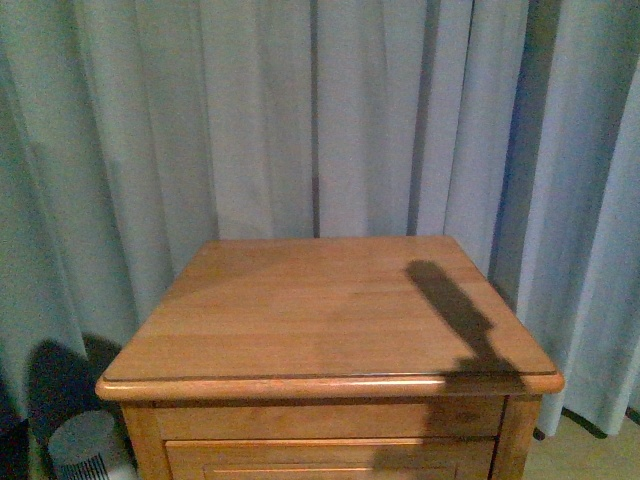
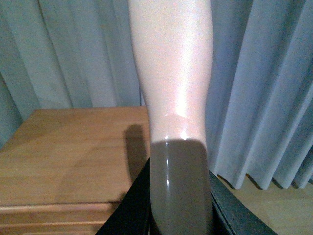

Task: Clean up trash

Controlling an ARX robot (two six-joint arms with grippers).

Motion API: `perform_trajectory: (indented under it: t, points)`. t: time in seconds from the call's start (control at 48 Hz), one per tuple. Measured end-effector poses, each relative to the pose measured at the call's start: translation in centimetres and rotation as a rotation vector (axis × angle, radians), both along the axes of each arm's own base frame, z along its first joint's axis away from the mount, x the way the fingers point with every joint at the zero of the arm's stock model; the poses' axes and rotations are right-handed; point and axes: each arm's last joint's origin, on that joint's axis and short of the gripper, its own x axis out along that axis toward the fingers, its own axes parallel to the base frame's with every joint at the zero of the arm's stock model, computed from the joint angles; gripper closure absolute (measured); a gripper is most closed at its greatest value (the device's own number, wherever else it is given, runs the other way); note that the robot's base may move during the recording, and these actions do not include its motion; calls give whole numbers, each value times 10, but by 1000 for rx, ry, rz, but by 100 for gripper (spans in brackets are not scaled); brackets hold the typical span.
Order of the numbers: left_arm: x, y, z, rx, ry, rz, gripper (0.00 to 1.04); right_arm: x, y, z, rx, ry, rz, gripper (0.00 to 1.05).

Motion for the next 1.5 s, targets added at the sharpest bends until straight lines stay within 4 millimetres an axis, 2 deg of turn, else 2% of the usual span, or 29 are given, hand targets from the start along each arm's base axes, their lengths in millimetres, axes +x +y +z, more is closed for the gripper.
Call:
perform_trajectory:
  t: [0.25, 0.354, 0.75, 1.499]
  points:
    - [0, 0, 0, 0, 0, 0, 78, -42, -9, -34, 9, 14, -41, 85]
    - [0, 0, 0, 0, 0, 0, 78, -49, -10, -40, 14, -4, -55, 85]
    - [0, 0, 0, 0, 0, 0, 78, -51, -9, -50, 8, -5, -73, 85]
    - [0, 0, 0, 0, 0, 1, 78, -51, -9, -50, 8, -5, -73, 85]
